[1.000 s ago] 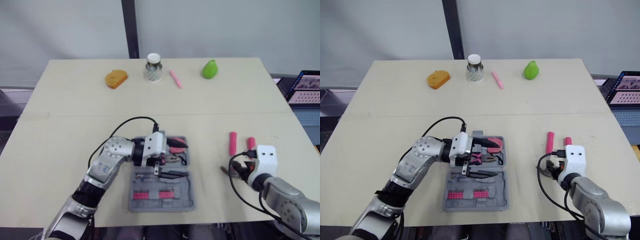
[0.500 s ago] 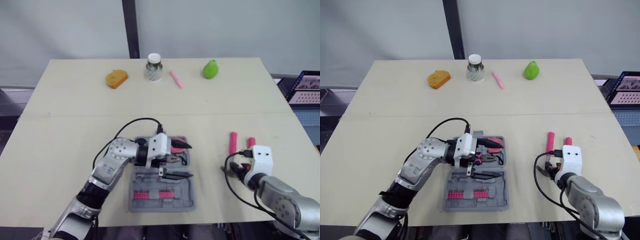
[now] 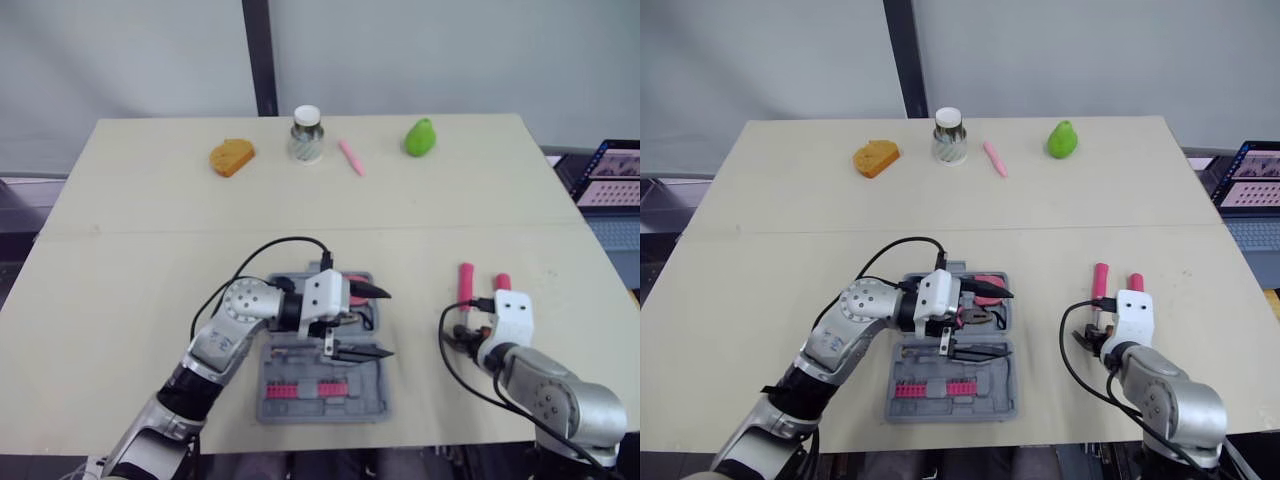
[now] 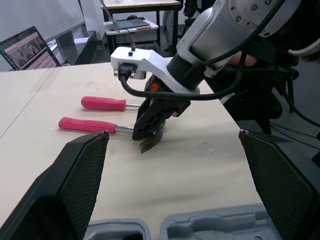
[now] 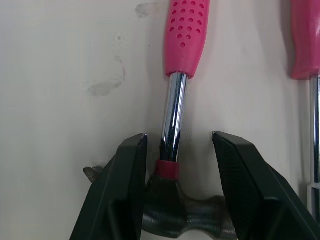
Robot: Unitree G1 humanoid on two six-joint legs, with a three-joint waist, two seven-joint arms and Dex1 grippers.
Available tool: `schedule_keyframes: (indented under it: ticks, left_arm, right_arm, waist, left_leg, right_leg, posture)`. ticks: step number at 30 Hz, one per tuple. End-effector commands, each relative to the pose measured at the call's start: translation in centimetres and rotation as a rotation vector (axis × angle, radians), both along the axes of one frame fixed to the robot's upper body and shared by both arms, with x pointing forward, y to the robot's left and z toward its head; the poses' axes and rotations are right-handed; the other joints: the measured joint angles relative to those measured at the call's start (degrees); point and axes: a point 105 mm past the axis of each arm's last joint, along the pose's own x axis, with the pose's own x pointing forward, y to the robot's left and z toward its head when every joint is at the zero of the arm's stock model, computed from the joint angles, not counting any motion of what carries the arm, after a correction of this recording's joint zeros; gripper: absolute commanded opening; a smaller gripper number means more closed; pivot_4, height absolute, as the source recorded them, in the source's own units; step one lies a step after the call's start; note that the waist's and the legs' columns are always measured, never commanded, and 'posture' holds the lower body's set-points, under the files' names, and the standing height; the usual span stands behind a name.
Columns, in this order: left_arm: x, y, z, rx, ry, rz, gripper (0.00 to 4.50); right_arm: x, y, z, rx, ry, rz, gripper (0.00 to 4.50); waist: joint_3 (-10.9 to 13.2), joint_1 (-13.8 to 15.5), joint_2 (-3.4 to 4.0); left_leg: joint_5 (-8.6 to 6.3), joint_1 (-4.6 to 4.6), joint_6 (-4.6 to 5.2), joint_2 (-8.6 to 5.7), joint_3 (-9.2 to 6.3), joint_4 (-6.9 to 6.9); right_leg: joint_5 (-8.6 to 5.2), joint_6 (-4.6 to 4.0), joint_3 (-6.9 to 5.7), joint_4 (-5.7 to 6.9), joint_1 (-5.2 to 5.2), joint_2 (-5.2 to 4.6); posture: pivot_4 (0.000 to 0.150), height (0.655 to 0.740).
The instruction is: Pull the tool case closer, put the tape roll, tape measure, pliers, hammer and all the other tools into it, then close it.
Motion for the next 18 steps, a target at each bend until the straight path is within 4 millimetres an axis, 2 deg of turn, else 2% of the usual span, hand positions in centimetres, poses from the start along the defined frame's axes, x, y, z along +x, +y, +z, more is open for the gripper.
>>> schedule_keyframes:
  ticks: [1, 14, 17, 18]
  left_arm:
    - [-0.35, -0.36, 0.77, -0.021, -0.032, -0.006, 4.50]
    - [-0.22, -0.64, 1.10, -0.023, -0.038, -0.003, 4.50]
    - [-0.19, -0.59, 1.12, -0.023, -0.038, 0.000, 4.50]
    - [-0.10, -0.52, 1.10, -0.023, -0.036, 0.005, 4.50]
  right_arm:
    - [-0.27, 0.08, -0.77, 0.001, 0.035, -0.016, 2.21]
    - [-0.70, 0.65, -1.51, 0.034, 0.071, -0.008, 2.21]
    - [-0.70, 0.65, -1.52, 0.035, 0.071, -0.009, 1.33]
    - [-0.69, 0.64, -1.49, 0.031, 0.071, -0.006, 0.85]
  waist:
    - [-0.01, -0.04, -0.02]
    - [-0.07, -0.08, -0.09]
    - [-0.07, -0.07, -0.09]
    - [-0.07, -0.07, -0.09]
  left_leg:
    - [0.00, 0.00, 0.00, 0.00, 0.01, 0.00]
    - [0.00, 0.01, 0.00, 0.01, 0.03, 0.01]
    - [0.00, 0.02, 0.00, 0.01, 0.03, 0.01]
    - [0.00, 0.02, 0.00, 0.01, 0.03, 0.01]
  right_leg:
    - [0.00, 0.00, 0.01, 0.00, 0.00, 0.00]
    - [0.00, 0.00, 0.04, 0.01, 0.00, 0.02]
    - [0.00, 0.00, 0.04, 0.01, 0.00, 0.02]
    - [0.00, 0.00, 0.04, 0.01, 0.00, 0.02]
  posture:
    - [0.150, 0.7400]
    - [0.150, 0.7400]
    - [0.150, 0.7400]
    - [0.150, 0.7400]
